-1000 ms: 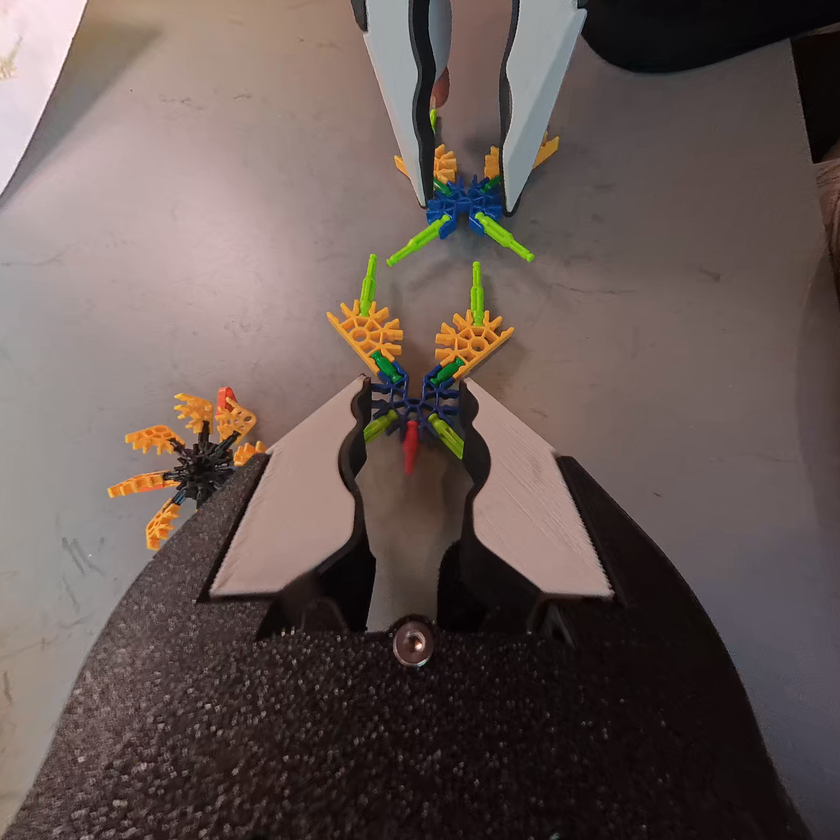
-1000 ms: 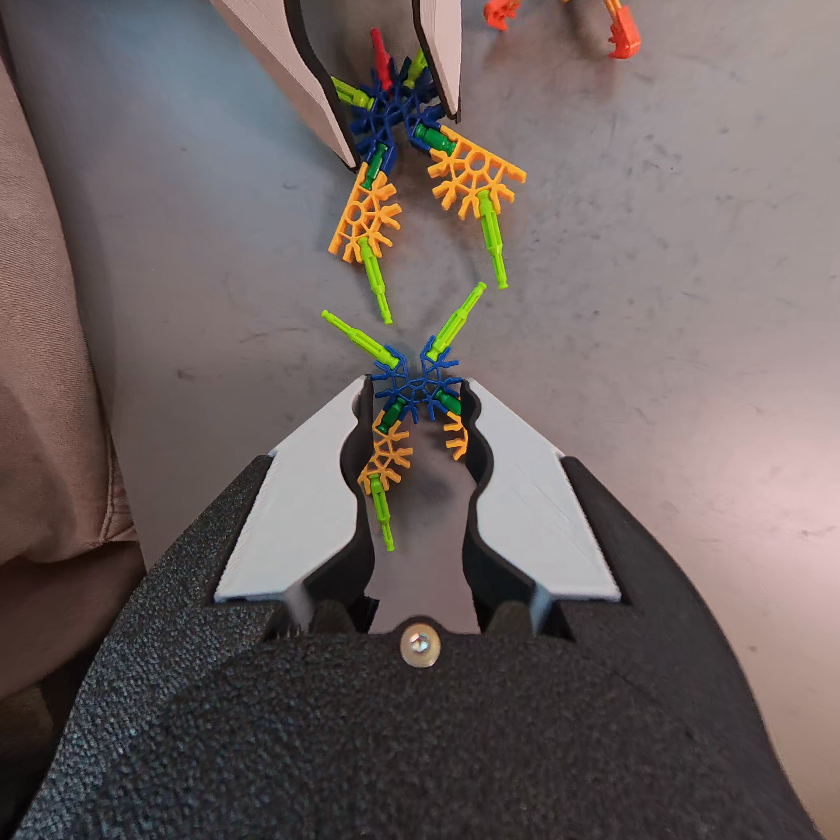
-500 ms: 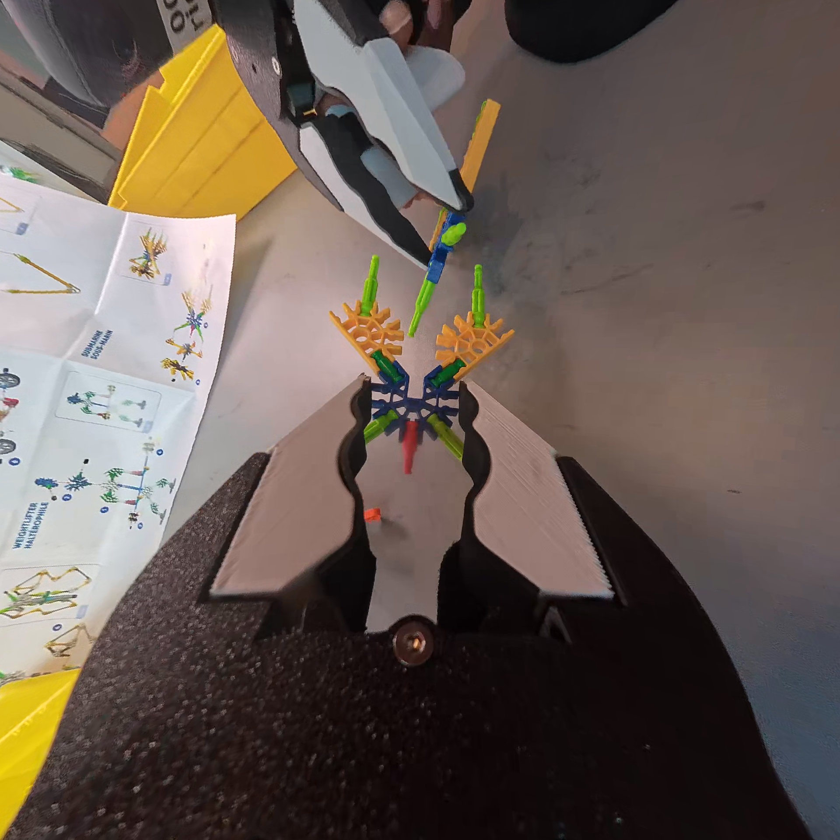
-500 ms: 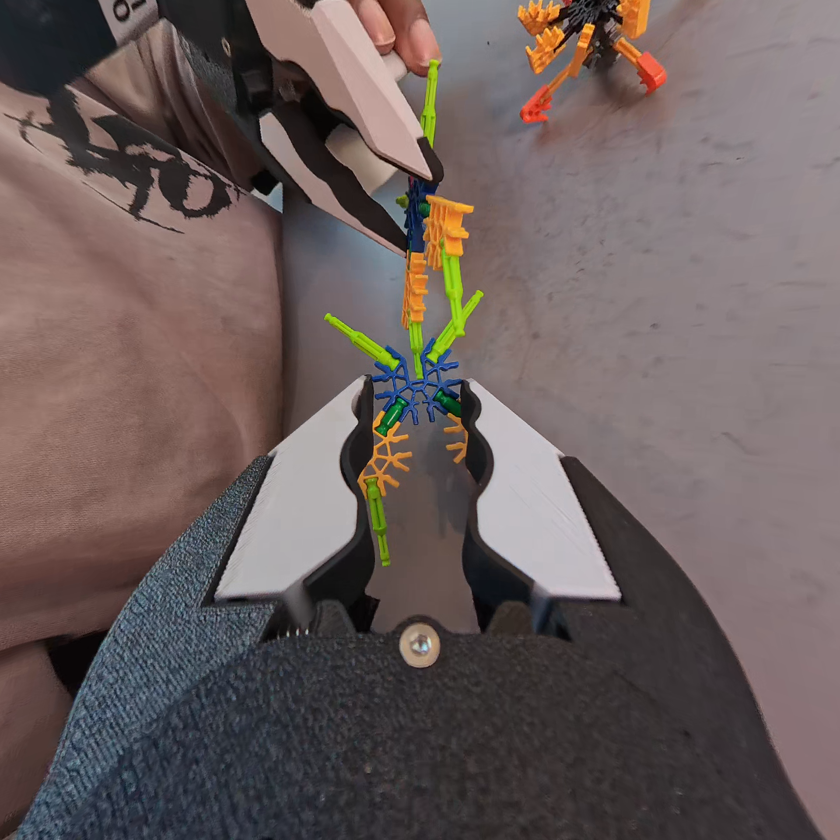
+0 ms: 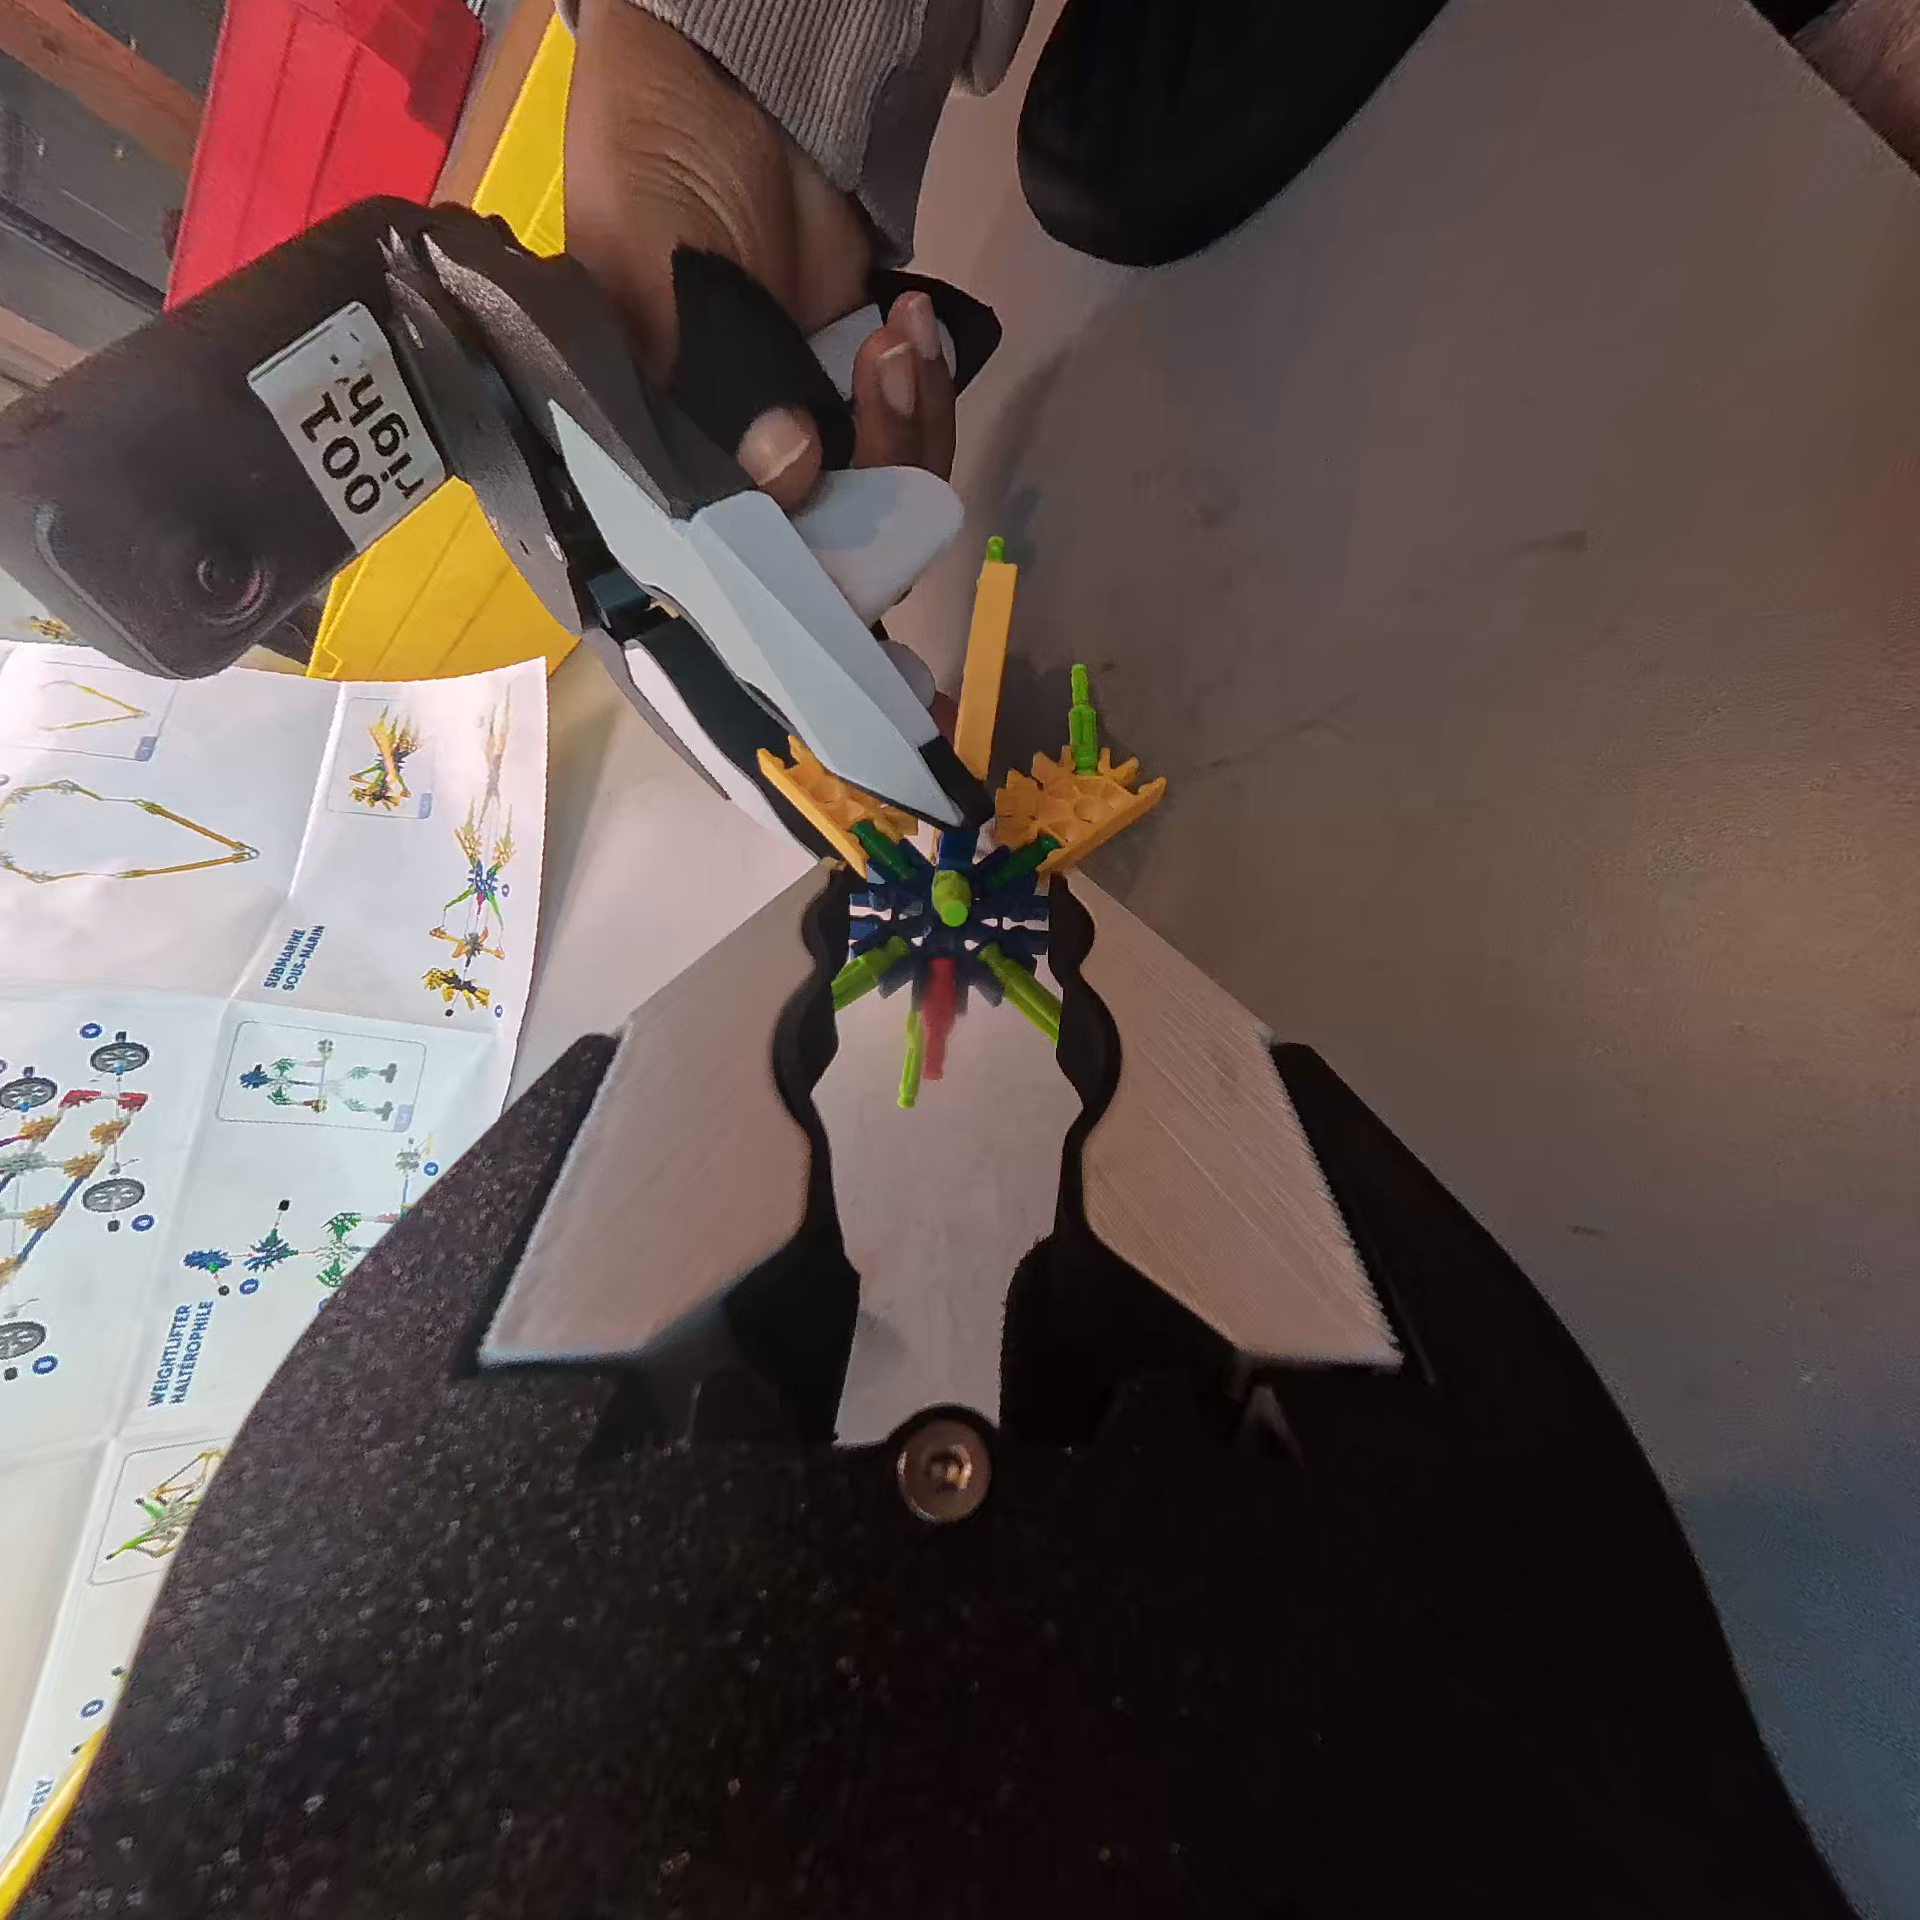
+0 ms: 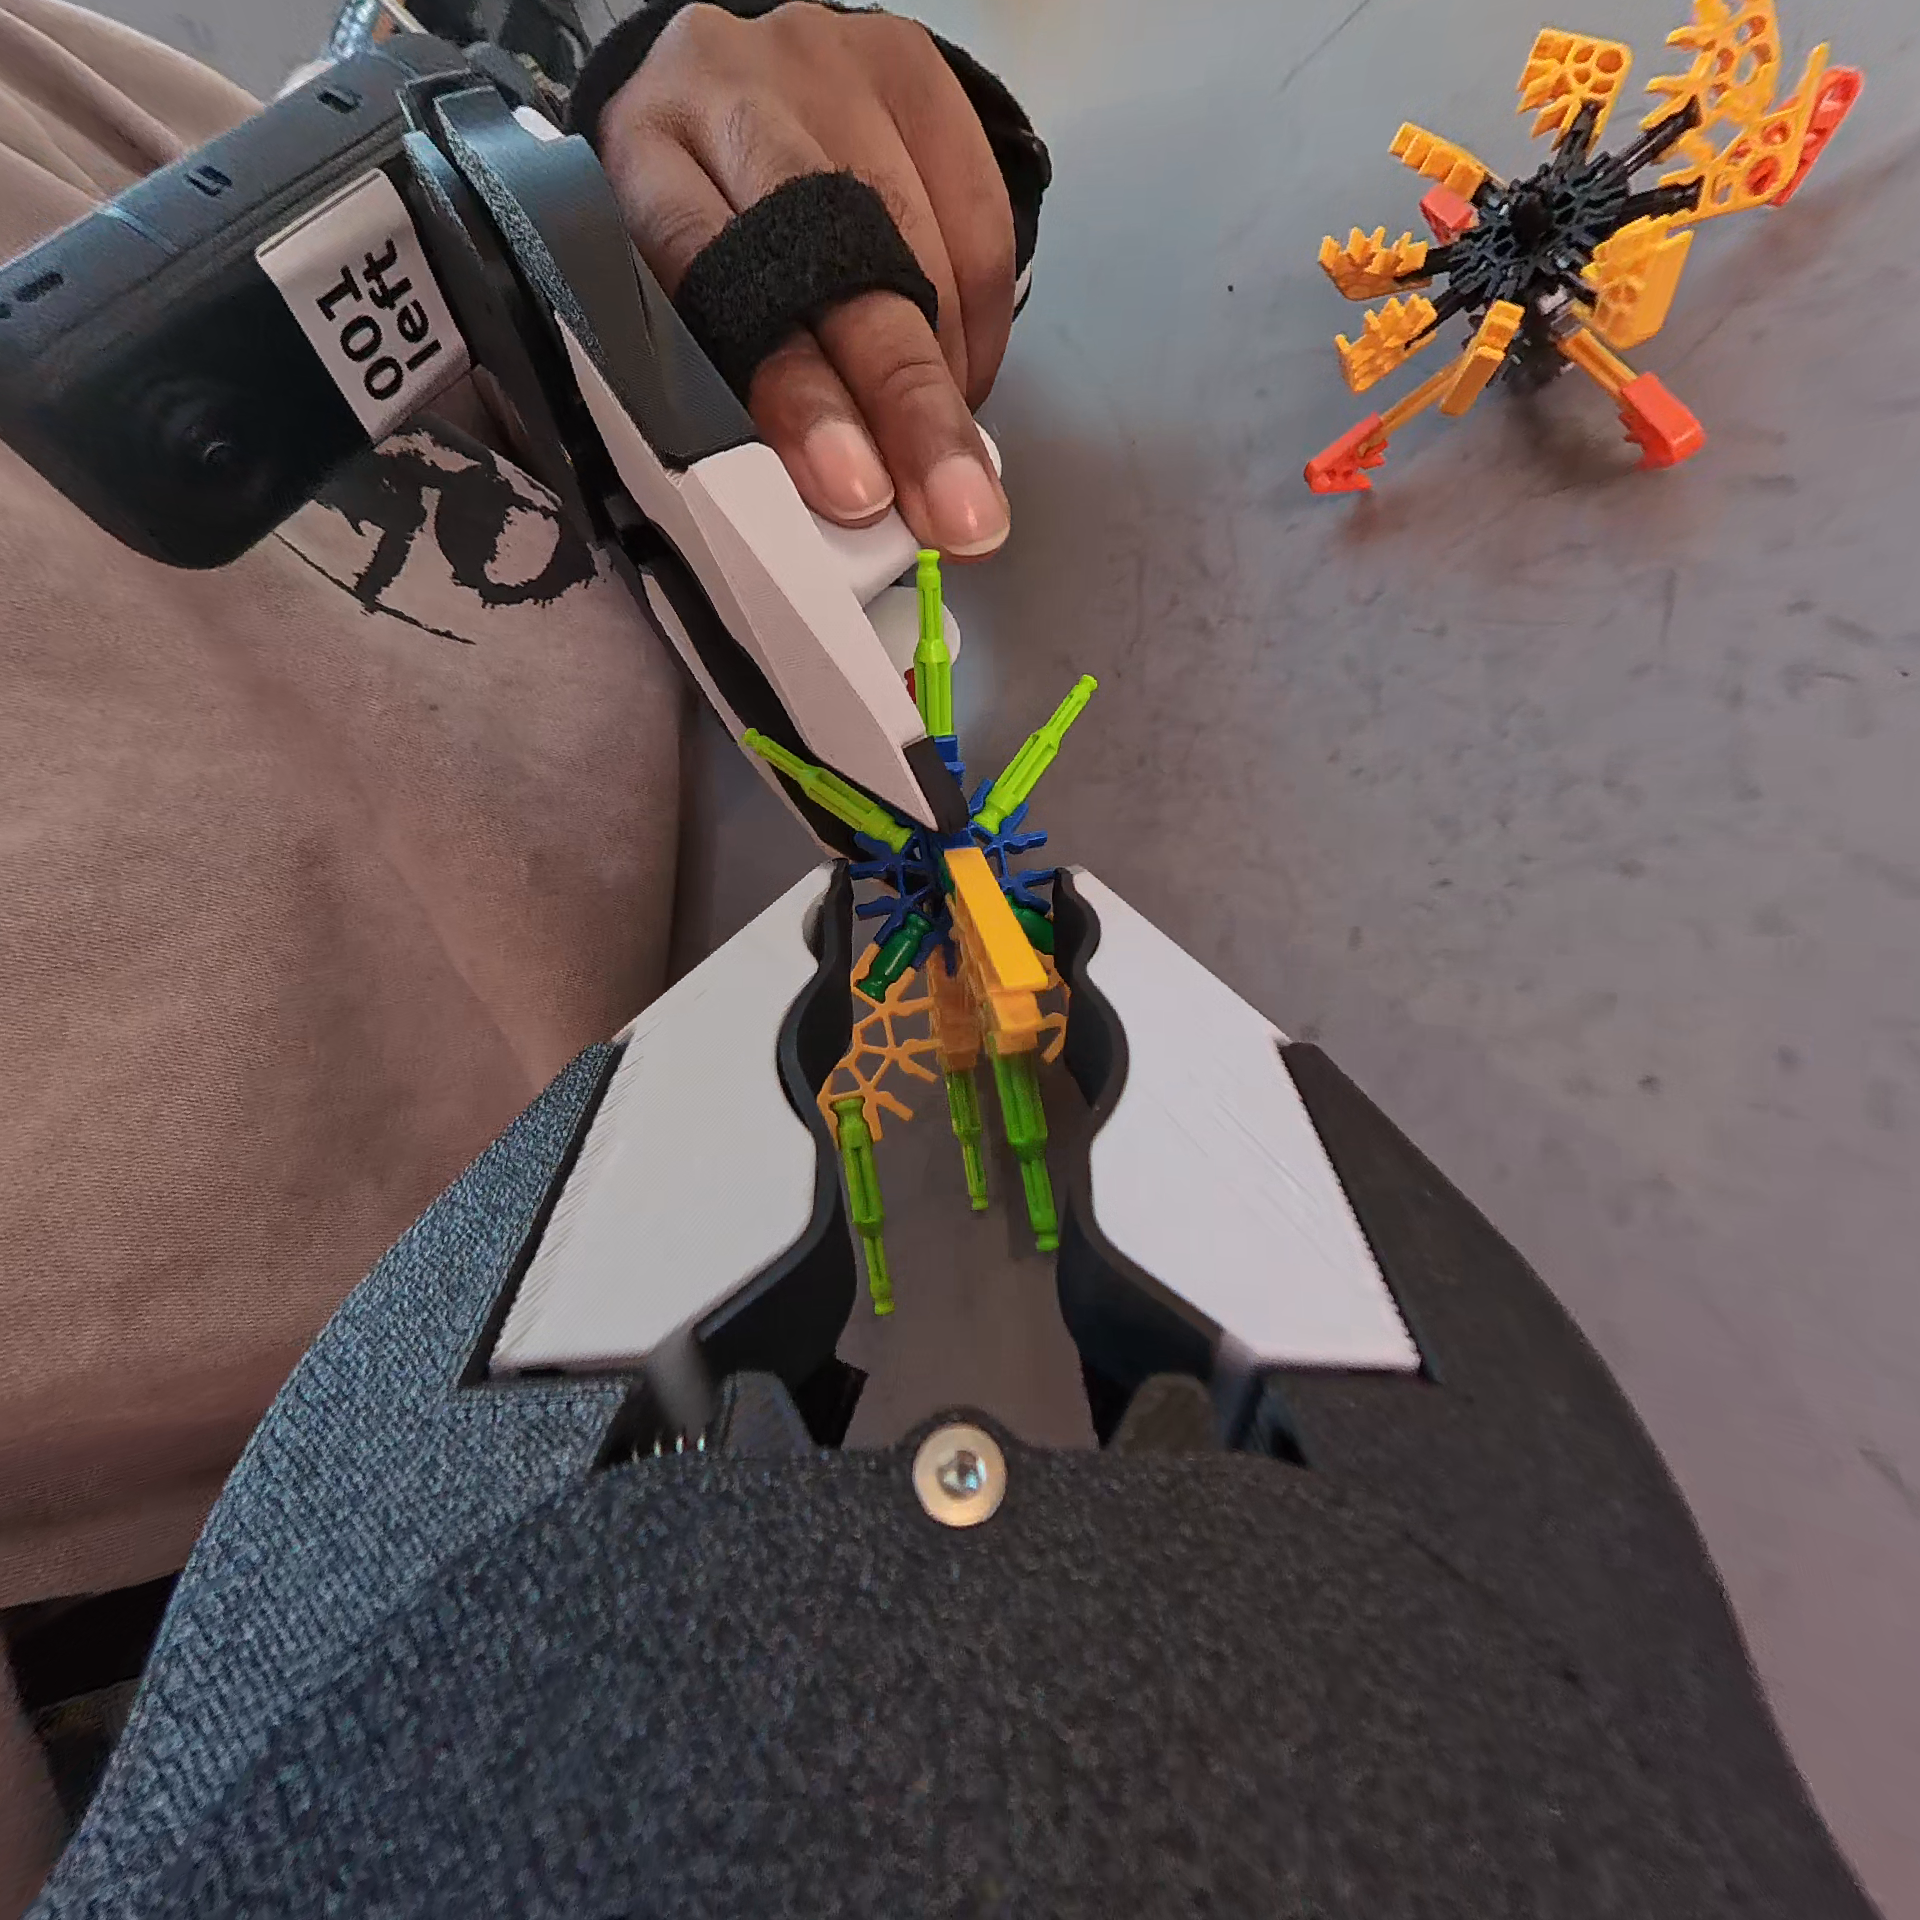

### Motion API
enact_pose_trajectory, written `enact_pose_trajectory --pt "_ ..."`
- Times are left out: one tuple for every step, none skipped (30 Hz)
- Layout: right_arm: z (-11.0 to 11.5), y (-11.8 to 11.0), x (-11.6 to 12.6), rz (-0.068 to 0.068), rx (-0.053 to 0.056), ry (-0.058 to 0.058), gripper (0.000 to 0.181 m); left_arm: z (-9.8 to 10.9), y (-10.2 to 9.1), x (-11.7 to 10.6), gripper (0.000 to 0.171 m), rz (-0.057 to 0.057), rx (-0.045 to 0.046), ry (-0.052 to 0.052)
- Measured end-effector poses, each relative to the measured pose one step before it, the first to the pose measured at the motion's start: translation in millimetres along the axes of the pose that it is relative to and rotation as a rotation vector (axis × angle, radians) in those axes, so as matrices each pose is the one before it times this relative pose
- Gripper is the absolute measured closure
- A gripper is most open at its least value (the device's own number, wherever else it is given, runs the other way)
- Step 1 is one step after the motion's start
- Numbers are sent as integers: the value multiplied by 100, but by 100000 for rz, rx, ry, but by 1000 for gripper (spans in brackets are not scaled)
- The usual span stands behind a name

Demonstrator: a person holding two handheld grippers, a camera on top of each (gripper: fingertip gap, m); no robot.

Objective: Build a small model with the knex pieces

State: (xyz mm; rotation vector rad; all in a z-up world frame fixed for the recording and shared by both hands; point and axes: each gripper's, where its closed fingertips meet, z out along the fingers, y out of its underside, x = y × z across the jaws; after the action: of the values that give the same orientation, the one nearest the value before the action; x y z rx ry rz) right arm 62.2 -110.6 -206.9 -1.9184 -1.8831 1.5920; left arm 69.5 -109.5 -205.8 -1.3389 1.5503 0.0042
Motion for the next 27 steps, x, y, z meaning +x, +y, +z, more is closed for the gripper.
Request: enact_pose_trajectory --pt "54 -105 201 -1488 -10 2247 145 46 195 -55 133 -167 -752 -400" --pt "37 -47 204 -1863 -333 2525 145 36 144 -22 133 -583 -289 30" --pt "48 -74 89 -1549 9 1758 145 19 35 -10 133 -860 182 329" --pt "71 -51 30 -1241 187 1227 144 28 11 6 133 -740 213 432" --pt "50 -95 55 -1183 508 1186 144 45 34 27 133 -297 141 245" --pt "24 -114 51 -859 841 959 143 41 4 31 133 310 296 6" --pt "2 -129 0 -30 980 269 142 19 0 38 133 952 168 -155" --pt "-11 -42 -88 551 451 -465 141 31 33 14 133 1126 -260 -391" --pt "0 8 64 65 -73 648 143 62 36 -2 132 969 -205 -594" --pt "-4 17 115 -1244 -264 1543 144 53 21 -11 132 724 -203 -585" --pt "-21 19 14 -1745 -607 1372 144 0 -8 16 132 373 -10 -272" --pt "-28 72 -68 -1938 -1106 981 144 -51 -38 70 132 -42 156 506" --pt "-16 11 -68 -1679 -822 1063 144 -103 -9 154 130 -483 22 1590" --pt "2 6 -41 -1634 -812 1341 144 -137 30 178 127 -1650 251 2340" --pt "-5 -4 -44 -2145 -786 1559 145 -225 22 196 124 -3091 789 3036" --pt "-6 -9 -89 -2558 -619 1498 145 -310 -16 238 122 -4384 1244 4089" --pt "-30 2 -112 -2635 -671 1549 146 -397 -29 160 120 -5217 1460 4029" --pt "-43 6 -155 -2725 -633 1431 146 -512 -123 4 120 -5612 2164 3558" --pt "-61 -12 -196 -2718 -412 1207 147 -596 -223 29 121 -6512 2722 4364" --pt "-86 -46 -183 -2642 16 1320 153 -618 -223 -49 121 -7860 2604 4466" --pt "-87 8 -105 -2678 -121 1792 157 -551 -79 -191 121 -8478 1865 3653" --pt "-62 65 -26 -3357 -322 2557 157 -414 99 -428 123 -8182 983 1918" --pt "-21 161 -136 -3894 -761 2212 157 -226 237 -294 127 -7079 148 2151" --pt "97 380 -248 -3576 -2122 1566 157 43 456 -145 131 -6048 -1225 2344" --pt "187 366 -211 -2750 -2233 1737 156 330 639 -226 132 -4853 -2528 1100" --pt "227 201 -155 -2258 -1217 1888 157 488 641 -79 132 -3028 -2817 1059" --pt "235 135 -258 -1681 -770 932 156 519 584 373 132 -1315 -2759 2969"
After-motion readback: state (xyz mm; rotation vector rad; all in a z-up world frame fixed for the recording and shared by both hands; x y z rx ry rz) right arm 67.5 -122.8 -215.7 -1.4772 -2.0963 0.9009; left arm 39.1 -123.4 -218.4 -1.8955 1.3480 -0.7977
